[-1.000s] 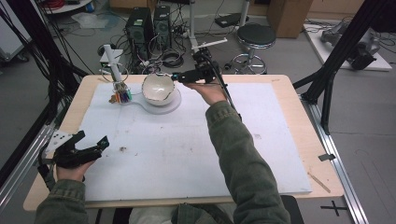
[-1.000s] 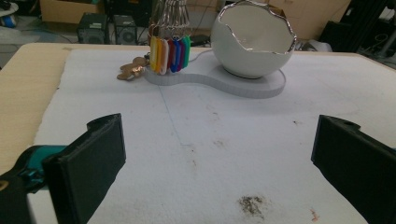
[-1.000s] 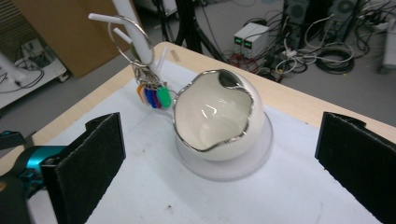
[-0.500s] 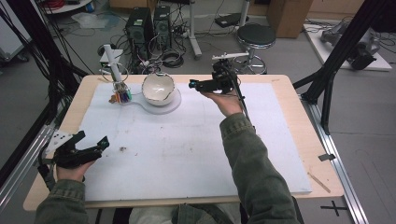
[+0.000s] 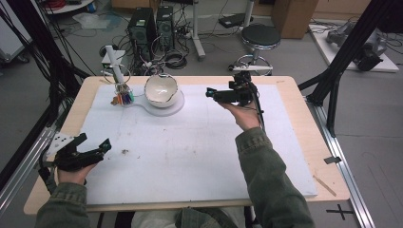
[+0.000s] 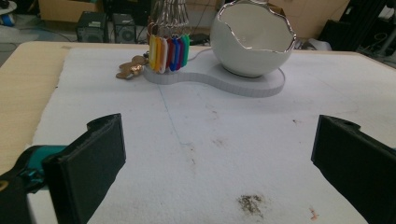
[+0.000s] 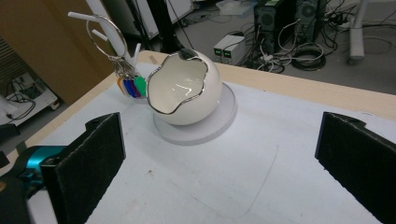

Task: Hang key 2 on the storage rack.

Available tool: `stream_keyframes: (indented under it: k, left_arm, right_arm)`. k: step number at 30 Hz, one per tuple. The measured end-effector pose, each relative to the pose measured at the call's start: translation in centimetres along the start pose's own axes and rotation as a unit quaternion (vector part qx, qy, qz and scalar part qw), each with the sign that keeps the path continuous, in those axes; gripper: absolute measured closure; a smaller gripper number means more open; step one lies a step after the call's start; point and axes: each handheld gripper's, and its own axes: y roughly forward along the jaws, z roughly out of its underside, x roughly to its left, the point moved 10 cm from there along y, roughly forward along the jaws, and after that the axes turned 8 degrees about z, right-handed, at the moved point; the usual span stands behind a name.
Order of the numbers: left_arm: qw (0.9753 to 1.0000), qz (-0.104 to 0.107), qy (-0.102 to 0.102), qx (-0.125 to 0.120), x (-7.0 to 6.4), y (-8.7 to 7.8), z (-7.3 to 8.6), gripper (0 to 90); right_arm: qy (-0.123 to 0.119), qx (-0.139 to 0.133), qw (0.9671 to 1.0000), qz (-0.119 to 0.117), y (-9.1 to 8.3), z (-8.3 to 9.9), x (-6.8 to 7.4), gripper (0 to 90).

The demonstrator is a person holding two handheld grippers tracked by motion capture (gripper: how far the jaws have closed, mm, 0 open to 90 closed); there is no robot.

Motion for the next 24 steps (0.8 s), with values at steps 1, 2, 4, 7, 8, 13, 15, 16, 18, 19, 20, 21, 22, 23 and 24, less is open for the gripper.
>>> stream_keyframes:
  k: [1,2,4,7,8,13,15,16,18,19,20,21,22,23,24]
  left_arm:
    - [1.0,0.0,0.0,0.0,0.0,0.0,0.0,3.5]
    - [1.0,0.0,0.0,0.0,0.0,0.0,0.0,3.5]
    - [1.0,0.0,0.0,-0.001,0.0,0.0,0.0,3.5]
    - [1.0,0.0,0.0,-0.001,0.0,0.0,0.0,3.4]
    - [1.0,0.0,0.001,0.0,0.0,0.0,0.0,3.4]
    - [1.0,-0.001,0.0,0.001,0.0,0.0,0.0,3.4]
    - [1.0,0.0,0.0,-0.001,0.0,0.0,0.0,3.5]
    - [1.0,0.0,0.0,0.0,0.0,0.0,0.0,3.5]
    - [1.0,0.0,0.001,0.0,0.0,0.0,0.0,3.5]
    - [1.0,-0.001,0.001,0.0,0.0,0.0,0.0,3.5]
    - [1.0,-0.001,0.0,0.001,0.0,0.0,0.0,3.5]
    - [1.0,-0.001,0.001,0.001,0.0,0.0,0.0,3.4]
    - [1.0,-0.001,0.001,0.001,0.0,0.0,0.0,3.4]
    - [1.0,-0.002,0.0,0.0,0.0,0.0,0.0,3.5]
    - [1.0,-0.002,0.001,0.002,0.0,0.0,0.1,3.4]
  right_arm:
    - [0.003,0.0,1.0,-0.003,-0.2,0.1,0.0,0.6]
    - [0.004,-0.003,1.0,-0.004,-0.3,0.2,-0.1,0.5]
    - [0.003,-0.001,1.0,-0.001,-0.5,0.4,-0.3,0.6]
    - [0.006,0.002,1.0,0.0,-0.7,0.8,-0.5,0.6]
    - [0.005,0.002,1.0,0.0,-0.8,0.9,-0.6,0.6]
    - [0.004,0.003,1.0,0.006,-1.0,1.7,-1.1,0.6]
    - [0.005,0.003,0.9999,0.01,-1.0,2.1,-1.5,0.5]
    - [0.008,0.005,0.9999,0.009,-1.1,2.3,-1.6,0.6]
    - [0.015,0.006,0.9998,0.007,-1.1,2.8,-1.9,0.6]
    - [0.015,0.006,0.9998,0.009,-1.2,2.9,-2.2,0.6]
    - [0.015,0.004,0.9998,0.013,-1.3,3.1,-2.4,0.6]
    - [0.019,0.003,0.9997,0.015,-1.4,3.3,-2.7,0.6]
    - [0.02,0.002,0.9997,0.015,-1.5,3.4,-2.8,0.6]
    - [0.021,0.003,0.9996,0.019,-1.7,3.6,-3.0,0.6]
    - [0.02,0.001,0.9996,0.021,-1.8,3.7,-3.1,0.6]
